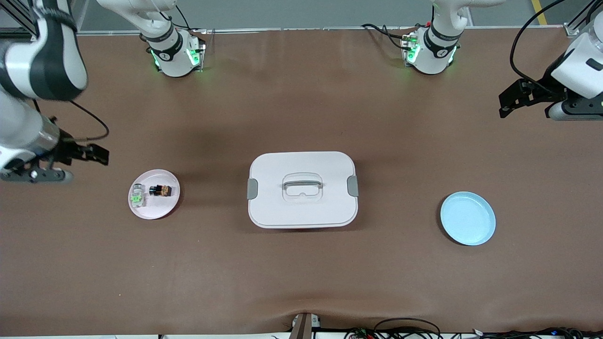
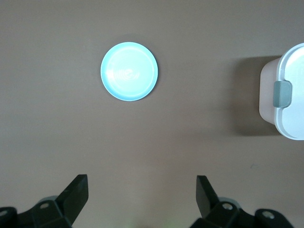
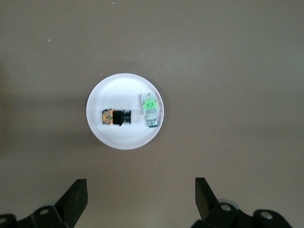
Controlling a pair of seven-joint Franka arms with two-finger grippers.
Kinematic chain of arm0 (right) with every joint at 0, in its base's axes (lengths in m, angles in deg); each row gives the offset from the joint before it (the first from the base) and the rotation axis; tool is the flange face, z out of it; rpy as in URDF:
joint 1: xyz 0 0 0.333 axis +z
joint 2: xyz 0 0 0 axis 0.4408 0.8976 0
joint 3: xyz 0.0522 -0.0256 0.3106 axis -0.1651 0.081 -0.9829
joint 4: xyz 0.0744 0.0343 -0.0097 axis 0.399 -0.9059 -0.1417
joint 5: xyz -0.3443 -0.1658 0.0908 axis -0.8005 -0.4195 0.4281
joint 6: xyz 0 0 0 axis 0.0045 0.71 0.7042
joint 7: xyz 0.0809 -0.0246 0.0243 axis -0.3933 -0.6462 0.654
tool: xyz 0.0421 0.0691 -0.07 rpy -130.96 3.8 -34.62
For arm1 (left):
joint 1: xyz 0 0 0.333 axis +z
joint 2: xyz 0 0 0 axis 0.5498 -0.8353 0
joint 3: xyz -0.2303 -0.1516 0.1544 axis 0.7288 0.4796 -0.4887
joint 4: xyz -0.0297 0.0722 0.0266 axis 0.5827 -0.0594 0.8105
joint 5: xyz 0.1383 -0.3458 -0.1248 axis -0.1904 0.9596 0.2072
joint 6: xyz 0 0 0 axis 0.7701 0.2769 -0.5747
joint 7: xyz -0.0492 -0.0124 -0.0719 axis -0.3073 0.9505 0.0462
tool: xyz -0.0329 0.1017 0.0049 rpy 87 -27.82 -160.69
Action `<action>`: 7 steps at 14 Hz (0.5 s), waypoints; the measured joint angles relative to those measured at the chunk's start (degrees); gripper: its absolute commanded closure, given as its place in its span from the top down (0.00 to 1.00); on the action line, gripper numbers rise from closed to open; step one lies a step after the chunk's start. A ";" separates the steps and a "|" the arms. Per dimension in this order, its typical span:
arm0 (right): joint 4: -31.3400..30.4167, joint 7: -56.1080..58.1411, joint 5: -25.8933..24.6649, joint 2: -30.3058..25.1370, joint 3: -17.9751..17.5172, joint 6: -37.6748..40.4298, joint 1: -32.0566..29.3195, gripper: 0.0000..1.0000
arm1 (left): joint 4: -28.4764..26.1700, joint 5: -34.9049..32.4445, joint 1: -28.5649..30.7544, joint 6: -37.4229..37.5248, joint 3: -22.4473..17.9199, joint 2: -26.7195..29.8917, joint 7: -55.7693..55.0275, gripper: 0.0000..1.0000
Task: Transfer orange switch to right arm and place
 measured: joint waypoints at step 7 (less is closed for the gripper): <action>2.04 0.48 2.14 -11.88 0.07 12.04 -0.35 1.00 | -0.19 0.35 1.16 0.05 0.02 0.56 1.97 1.00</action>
